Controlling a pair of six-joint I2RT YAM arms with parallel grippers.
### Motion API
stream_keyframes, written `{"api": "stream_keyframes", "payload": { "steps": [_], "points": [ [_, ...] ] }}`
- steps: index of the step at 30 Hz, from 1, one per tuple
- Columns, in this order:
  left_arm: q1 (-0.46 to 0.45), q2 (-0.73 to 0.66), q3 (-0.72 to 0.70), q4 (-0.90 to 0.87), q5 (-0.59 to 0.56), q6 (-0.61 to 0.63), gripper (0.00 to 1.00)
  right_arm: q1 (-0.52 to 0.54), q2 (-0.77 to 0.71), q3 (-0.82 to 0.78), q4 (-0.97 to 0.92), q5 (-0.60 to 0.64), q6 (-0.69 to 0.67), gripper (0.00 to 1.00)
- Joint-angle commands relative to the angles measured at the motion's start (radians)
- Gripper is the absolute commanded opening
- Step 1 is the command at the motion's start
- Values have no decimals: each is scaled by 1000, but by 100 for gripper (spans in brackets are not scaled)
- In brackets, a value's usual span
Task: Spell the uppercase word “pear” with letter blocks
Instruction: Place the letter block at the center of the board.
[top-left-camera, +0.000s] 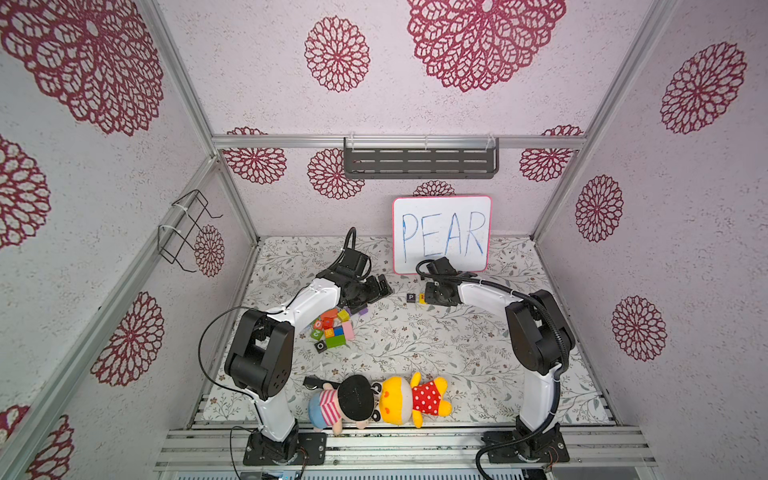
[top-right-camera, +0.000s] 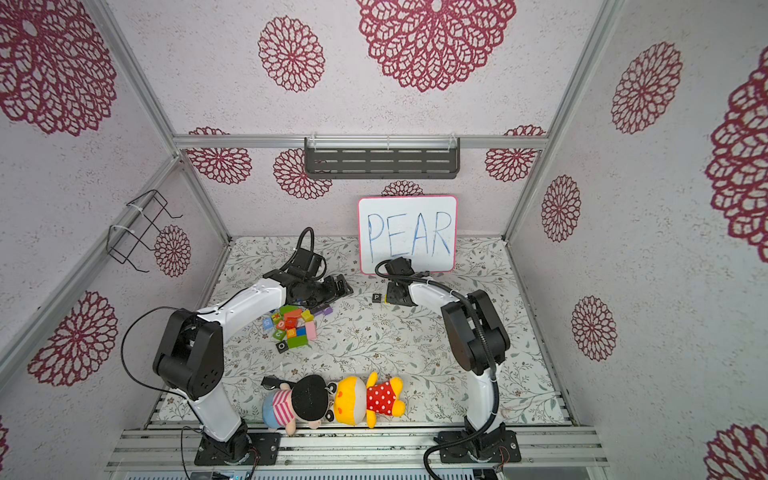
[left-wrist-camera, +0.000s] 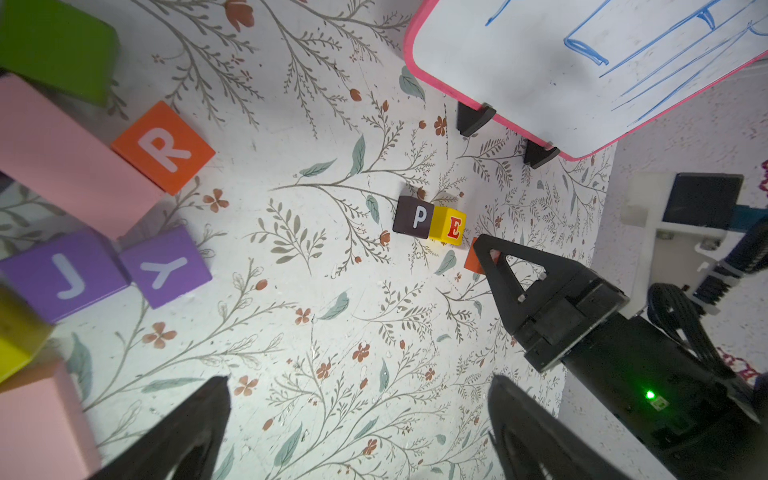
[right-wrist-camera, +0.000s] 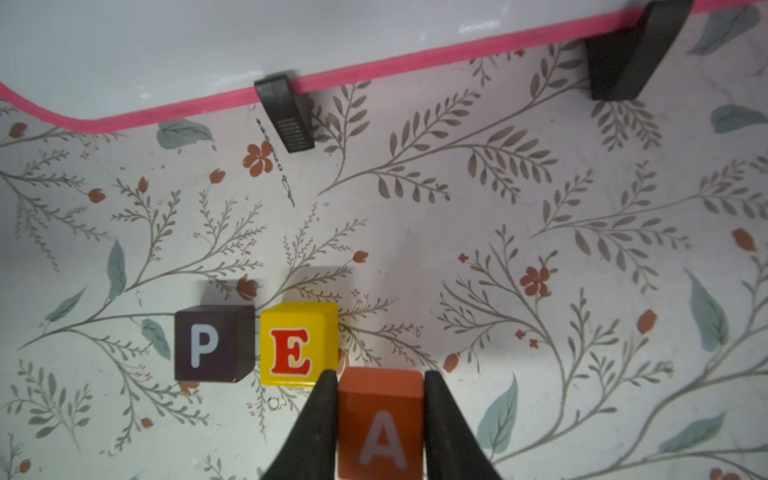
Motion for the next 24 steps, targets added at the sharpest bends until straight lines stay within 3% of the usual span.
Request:
{"api": "stream_keyframes", "payload": {
  "steps": [1,24],
  "points": [
    [-3,3,14,-13,-2,9,100,-6,0,34,8,13,-14,25],
    [-3,-18,-6,-4,-11,1,100,-34,19,6,41,13,-21,25]
  ]
}}
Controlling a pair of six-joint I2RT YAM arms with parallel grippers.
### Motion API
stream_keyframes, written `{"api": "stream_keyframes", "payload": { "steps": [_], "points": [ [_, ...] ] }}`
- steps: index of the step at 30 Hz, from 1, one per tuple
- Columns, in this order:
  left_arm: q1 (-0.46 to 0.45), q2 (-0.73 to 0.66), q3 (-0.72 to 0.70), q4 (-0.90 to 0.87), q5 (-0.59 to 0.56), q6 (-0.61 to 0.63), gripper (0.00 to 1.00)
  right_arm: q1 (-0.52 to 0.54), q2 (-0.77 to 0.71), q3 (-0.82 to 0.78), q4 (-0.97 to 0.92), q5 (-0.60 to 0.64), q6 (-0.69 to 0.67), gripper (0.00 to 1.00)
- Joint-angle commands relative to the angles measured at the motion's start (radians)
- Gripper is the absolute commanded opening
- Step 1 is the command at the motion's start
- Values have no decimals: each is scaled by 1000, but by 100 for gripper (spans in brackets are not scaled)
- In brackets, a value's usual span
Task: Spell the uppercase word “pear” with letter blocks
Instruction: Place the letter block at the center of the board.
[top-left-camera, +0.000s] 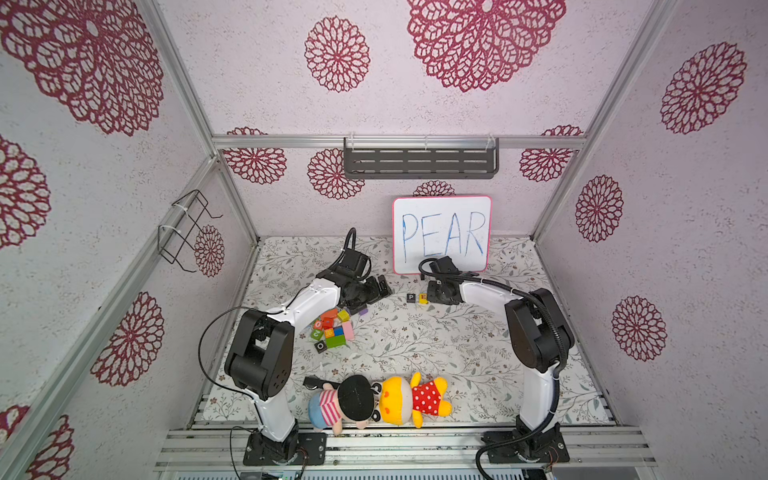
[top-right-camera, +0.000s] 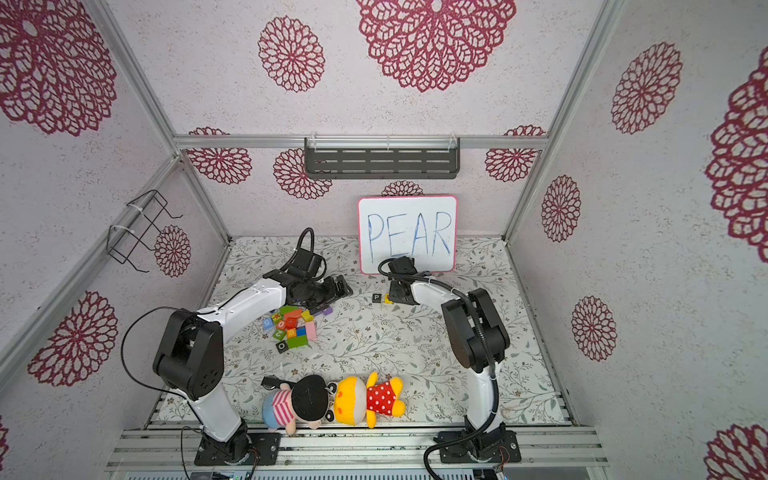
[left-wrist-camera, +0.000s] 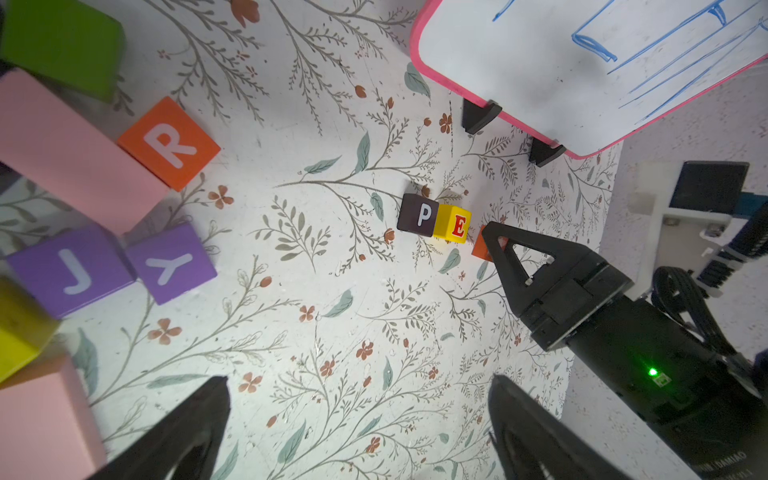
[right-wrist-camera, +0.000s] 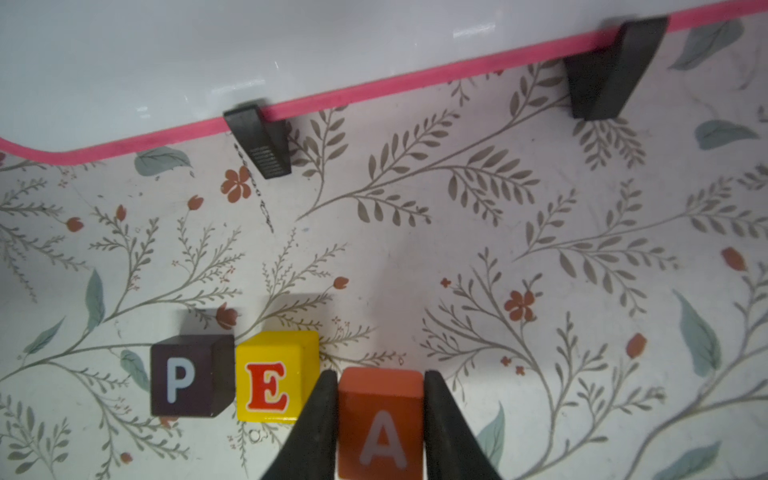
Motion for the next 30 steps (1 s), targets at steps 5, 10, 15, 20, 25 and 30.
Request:
{"api": "stream_keyframes", "payload": {
  "steps": [5,10,15,20,25,30],
  "points": [
    [-3,-14,-7,5,-8,-1,100,-8,12,7,11,15,-20,25],
    [-3,-11,-7,6,-6,-1,100,-11,21,14,10,13,-21,25],
    [-3,-7,-6,11,-2,-1,100,-12,26,17,12,15,-23,25],
    [-3,2,-1,14,1,-4,100,-16,34,24,9,15,-26,25],
    [-3,1,-6,17,1,-5,100,-16,41,30,10,10,-28,25],
    [-3,-7,-10,18,0,-7,100,-17,52,43,10,5,-32,25]
  ]
}}
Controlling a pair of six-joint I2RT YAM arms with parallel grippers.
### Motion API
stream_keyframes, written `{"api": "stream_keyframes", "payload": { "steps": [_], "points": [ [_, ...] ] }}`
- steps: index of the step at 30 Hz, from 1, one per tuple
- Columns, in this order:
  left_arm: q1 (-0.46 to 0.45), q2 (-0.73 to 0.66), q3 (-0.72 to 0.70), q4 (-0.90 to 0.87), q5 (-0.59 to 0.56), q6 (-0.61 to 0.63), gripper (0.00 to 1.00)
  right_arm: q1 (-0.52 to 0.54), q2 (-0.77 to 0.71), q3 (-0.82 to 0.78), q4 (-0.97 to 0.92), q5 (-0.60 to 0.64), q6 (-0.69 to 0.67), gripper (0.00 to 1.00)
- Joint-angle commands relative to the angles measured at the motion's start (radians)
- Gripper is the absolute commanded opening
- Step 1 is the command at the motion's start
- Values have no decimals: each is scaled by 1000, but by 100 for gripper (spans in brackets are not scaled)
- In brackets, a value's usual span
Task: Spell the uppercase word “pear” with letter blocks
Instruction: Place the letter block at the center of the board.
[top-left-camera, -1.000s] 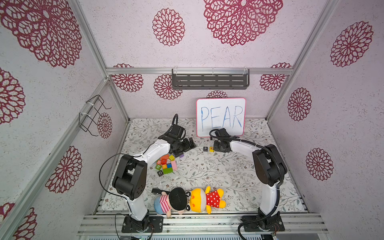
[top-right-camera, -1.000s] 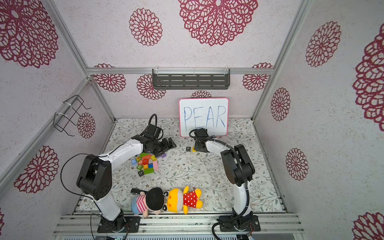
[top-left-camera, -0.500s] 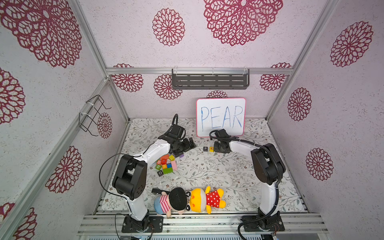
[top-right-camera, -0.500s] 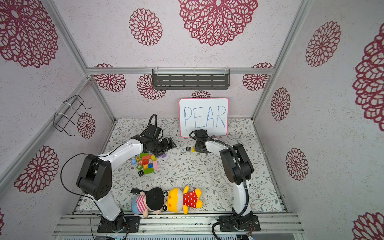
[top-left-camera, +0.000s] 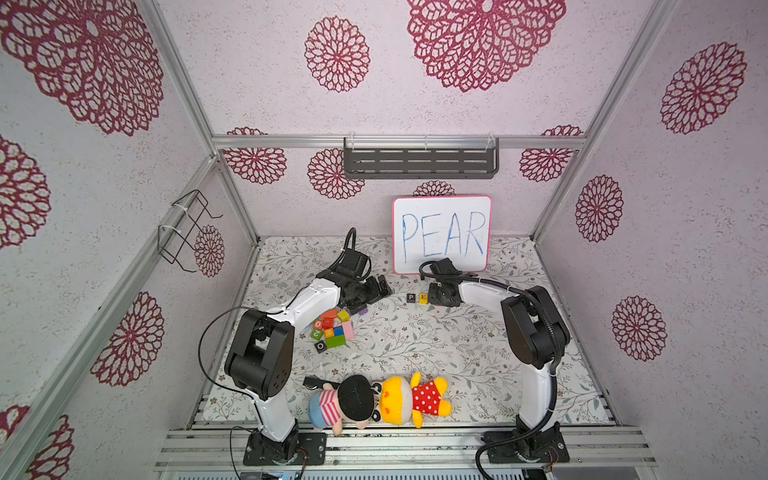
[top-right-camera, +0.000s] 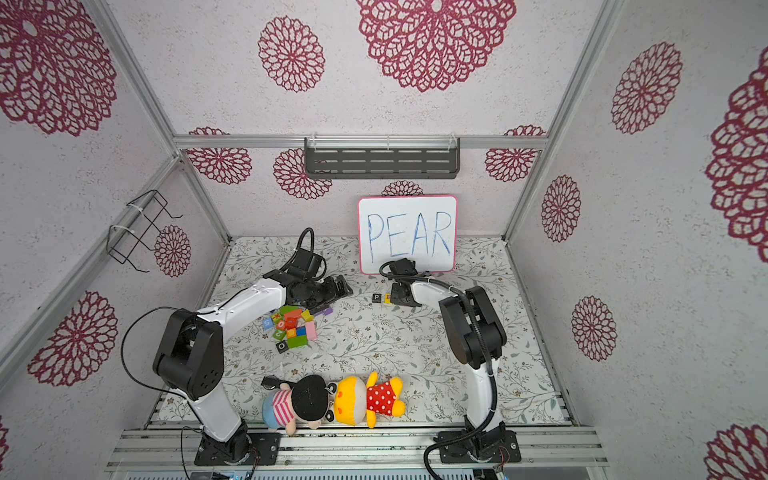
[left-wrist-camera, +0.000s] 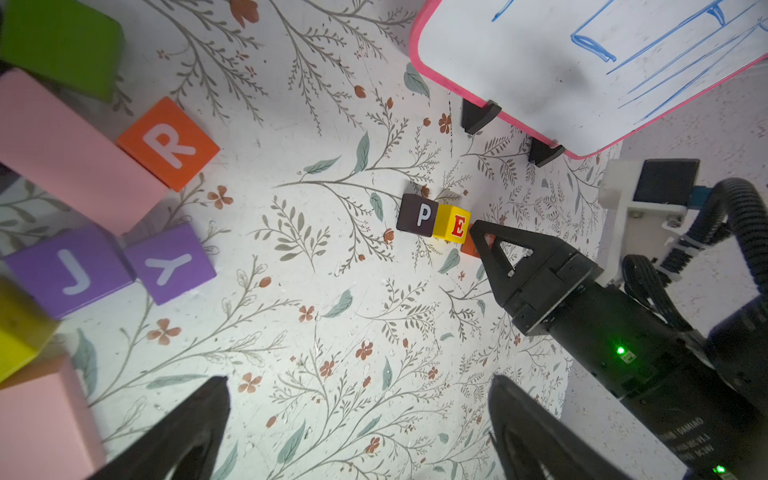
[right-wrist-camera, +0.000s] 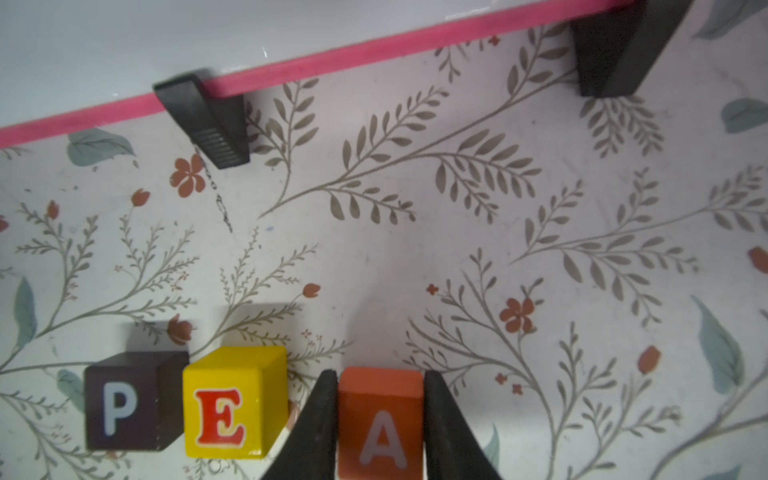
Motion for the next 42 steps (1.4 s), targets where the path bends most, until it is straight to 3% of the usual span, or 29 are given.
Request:
{"api": "stream_keyframes", "payload": {
  "steps": [1,23,42],
  "points": [
    [-3,-8,-11,16,-2,-6,100,-5,9,36,8,6,-20,25],
    [-3,-22,-16,13,-7,-6,100,-6,34,50,9,7,-13,26],
    [-3,-72,-48,25,-18,-15,99,-7,-13,67,-30,18,-28,41]
  ]
}}
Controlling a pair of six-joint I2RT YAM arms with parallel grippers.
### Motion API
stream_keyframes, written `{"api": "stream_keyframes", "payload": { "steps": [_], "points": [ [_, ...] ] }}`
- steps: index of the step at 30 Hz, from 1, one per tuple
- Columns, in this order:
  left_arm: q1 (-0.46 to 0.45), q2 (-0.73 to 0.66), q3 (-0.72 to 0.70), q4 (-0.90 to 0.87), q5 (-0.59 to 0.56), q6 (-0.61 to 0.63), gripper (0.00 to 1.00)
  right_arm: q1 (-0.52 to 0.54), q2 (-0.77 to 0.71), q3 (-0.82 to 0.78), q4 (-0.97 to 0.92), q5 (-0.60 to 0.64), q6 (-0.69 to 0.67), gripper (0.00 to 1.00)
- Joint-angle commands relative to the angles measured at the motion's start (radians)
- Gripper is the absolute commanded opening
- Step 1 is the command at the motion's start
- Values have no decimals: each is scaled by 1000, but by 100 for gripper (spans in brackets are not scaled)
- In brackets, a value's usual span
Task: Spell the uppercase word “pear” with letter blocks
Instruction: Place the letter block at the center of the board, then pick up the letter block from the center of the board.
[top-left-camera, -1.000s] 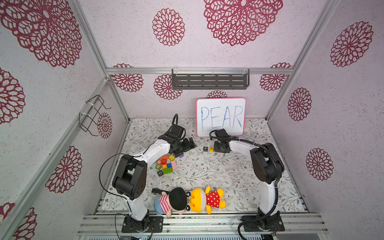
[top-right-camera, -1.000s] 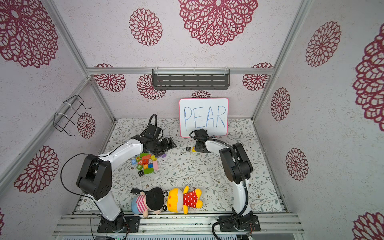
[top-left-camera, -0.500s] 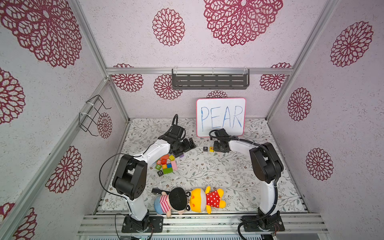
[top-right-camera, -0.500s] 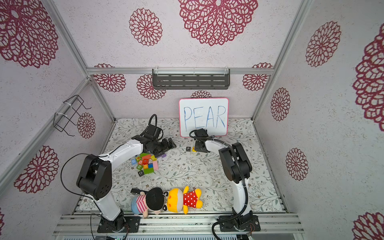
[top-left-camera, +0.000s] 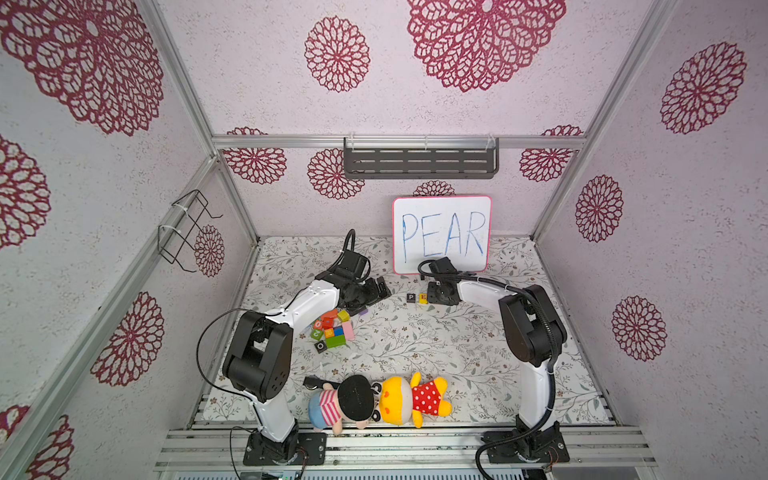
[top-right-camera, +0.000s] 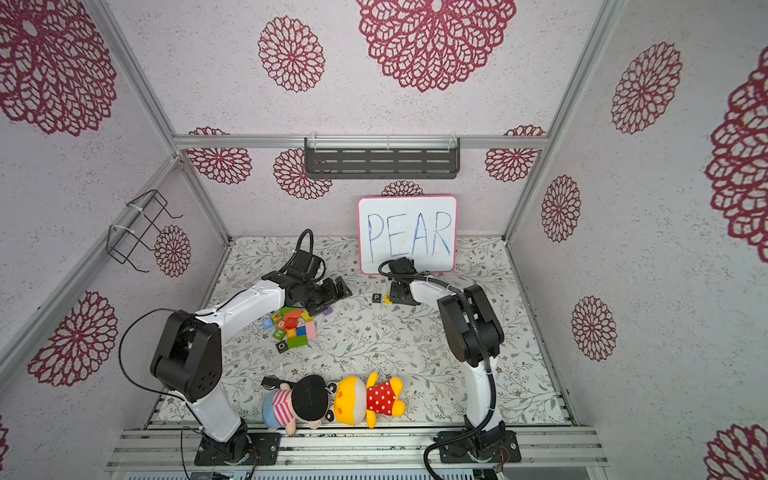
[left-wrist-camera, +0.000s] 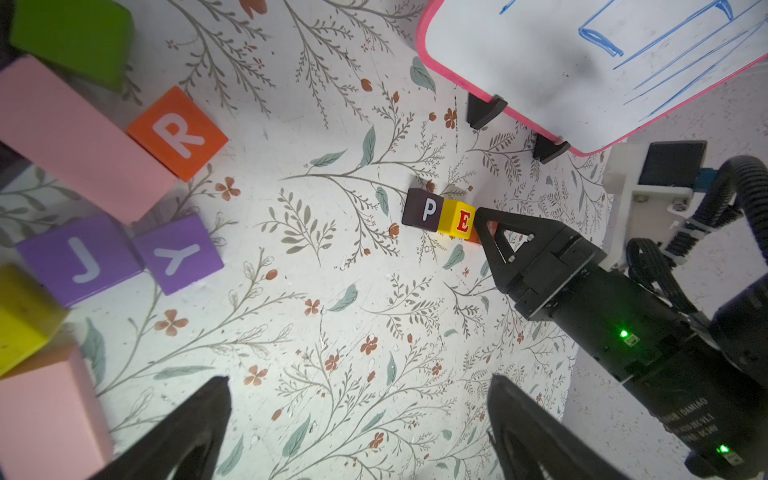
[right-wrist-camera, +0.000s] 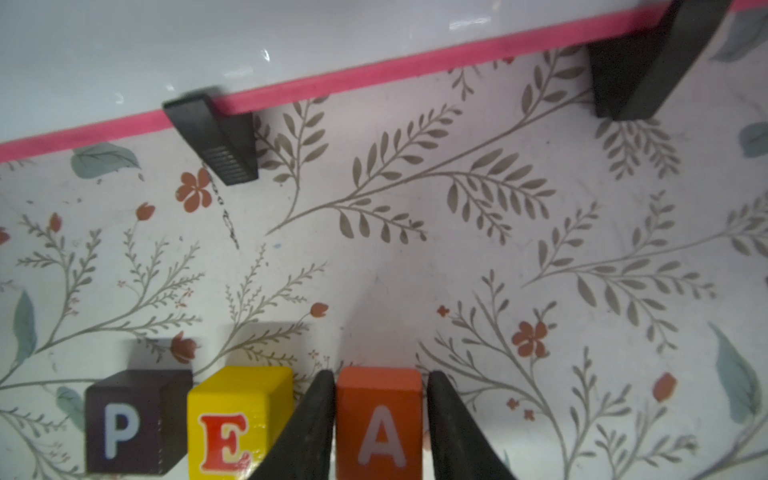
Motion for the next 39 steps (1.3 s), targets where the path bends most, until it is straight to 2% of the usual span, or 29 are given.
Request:
{"api": "stream_keyframes", "payload": {
  "steps": [1,10,16,21,28,32,39],
  "points": [
    [-3,-55,-21,20,-16,-14,99,-6,-41,43,-33,18,-17,41],
    [0,-191,-119,4,-48,-9,98,8,-118,22,-47,4,-12,45],
    [43,-271,-224,-4,-45,-7,98,98,-138,15,-38,-15,-11,46],
    [112,-335,-303,-3,-17,-5,98,186,-89,83,-27,-26,-14,47],
    [195,-374,-328,-41,28,36,98,266,101,346,-42,-97,-160,55],
    [229,-413,-362,-40,32,43,98,277,234,526,-80,-133,-195,59],
    [256,-414,-370,-43,48,56,98,288,406,765,-133,-189,-214,59]
  ]
}}
